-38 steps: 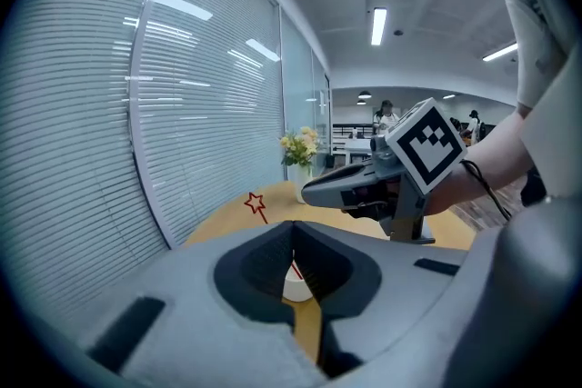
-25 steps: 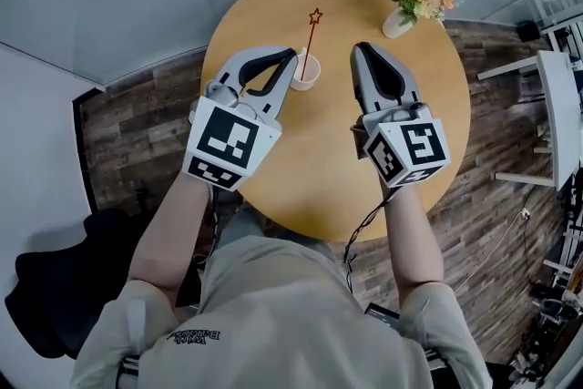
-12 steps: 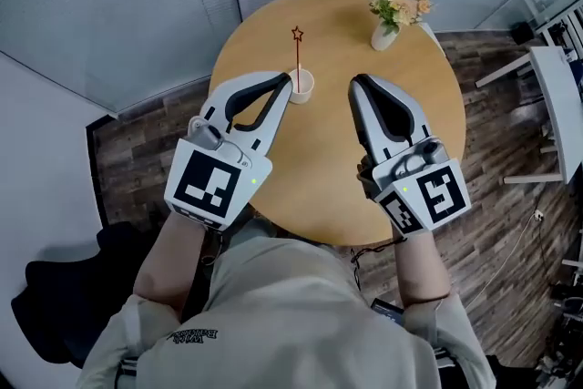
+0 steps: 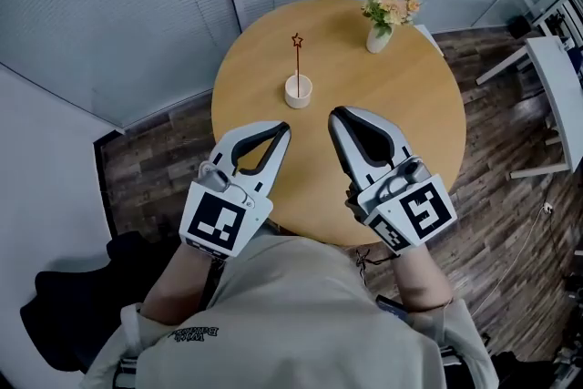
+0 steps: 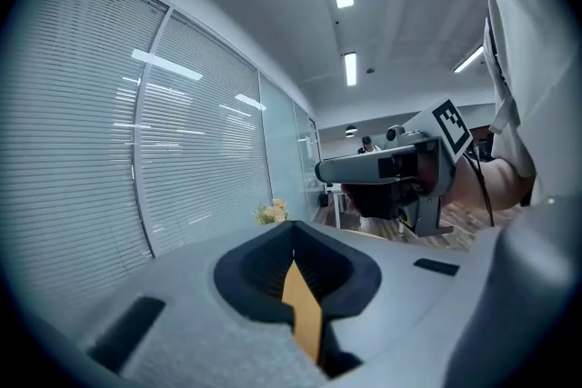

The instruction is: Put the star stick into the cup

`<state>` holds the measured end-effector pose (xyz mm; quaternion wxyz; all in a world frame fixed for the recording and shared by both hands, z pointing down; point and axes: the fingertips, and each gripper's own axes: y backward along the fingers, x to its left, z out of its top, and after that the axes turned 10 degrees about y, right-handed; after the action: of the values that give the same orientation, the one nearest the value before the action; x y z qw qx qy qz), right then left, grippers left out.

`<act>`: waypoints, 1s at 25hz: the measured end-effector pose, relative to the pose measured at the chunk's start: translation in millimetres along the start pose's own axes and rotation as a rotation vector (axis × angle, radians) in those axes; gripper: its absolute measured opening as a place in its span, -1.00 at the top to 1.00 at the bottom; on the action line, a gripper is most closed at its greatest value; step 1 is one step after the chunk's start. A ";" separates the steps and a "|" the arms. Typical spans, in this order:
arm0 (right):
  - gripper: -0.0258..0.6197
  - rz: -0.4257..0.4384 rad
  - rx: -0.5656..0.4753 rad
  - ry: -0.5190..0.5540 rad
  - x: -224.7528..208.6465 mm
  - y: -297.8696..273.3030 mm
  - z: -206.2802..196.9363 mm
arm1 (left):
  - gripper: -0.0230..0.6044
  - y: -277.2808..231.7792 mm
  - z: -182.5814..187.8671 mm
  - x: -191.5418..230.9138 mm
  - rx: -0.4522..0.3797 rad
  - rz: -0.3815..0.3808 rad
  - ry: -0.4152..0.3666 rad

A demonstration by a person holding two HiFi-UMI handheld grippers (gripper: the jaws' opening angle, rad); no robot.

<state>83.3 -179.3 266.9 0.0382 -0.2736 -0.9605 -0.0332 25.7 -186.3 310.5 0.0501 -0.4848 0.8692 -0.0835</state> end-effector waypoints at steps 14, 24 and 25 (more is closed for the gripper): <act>0.80 -0.006 0.088 -0.028 16.5 16.6 -36.1 | 0.86 11.2 -6.9 -2.2 0.005 0.005 -0.016; 0.80 0.007 0.099 -0.010 23.5 15.2 -36.6 | 0.86 16.8 -6.7 -4.1 0.015 -0.009 -0.029; 0.80 0.009 0.101 -0.014 24.1 14.8 -37.4 | 0.86 17.5 -7.1 -3.5 0.019 -0.010 -0.032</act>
<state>72.7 -157.3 306.9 0.0455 -0.2758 -0.9600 0.0172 11.8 -173.6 314.1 0.0681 -0.4901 0.8649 -0.0843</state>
